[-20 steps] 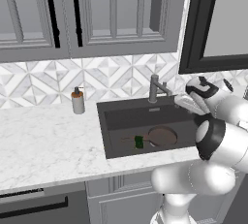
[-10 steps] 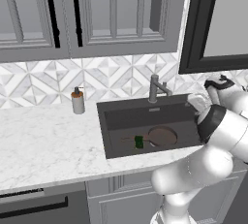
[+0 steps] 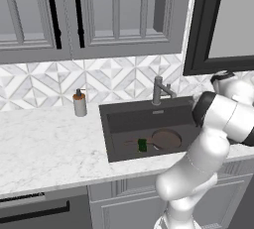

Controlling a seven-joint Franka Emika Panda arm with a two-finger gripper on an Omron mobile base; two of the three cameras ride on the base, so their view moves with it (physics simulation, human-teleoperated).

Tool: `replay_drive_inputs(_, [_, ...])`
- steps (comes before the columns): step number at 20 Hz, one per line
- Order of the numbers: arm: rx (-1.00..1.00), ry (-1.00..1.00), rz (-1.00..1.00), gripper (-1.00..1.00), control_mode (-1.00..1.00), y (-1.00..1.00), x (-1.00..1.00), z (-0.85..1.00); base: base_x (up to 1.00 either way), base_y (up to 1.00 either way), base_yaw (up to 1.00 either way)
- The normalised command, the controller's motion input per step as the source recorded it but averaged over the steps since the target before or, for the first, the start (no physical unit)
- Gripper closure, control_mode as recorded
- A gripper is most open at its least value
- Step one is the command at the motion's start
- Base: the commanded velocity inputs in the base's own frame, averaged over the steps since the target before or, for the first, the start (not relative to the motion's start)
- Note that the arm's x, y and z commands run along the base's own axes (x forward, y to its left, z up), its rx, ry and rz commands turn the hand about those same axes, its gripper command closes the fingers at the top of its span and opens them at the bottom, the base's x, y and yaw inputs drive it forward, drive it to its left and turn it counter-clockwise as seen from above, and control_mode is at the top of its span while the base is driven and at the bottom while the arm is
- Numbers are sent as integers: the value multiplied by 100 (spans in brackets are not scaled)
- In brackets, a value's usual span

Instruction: Pick the pan and sponge and place them into the sink. Then turn on the water.

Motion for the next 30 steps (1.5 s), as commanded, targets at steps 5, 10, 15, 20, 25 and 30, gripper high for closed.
replay_drive_inputs(5, [0,-4,-1,-100,-100,0,43,-19,0,0,0])
replay_drive_inputs(10, [0,-16,0,-100,-100,0,35,-25,0,0,0])
replay_drive_inputs(15, [0,-11,0,-100,-100,0,20,-10,0,0,0])
replay_drive_inputs(20, [0,6,0,-100,-100,3,18,2,0,0,0])
replay_drive_inputs(25, [0,15,0,-100,-100,5,42,0,0,0,0])
replay_drive_inputs(30, [0,2,0,-100,-100,5,42,0,0,0,0])
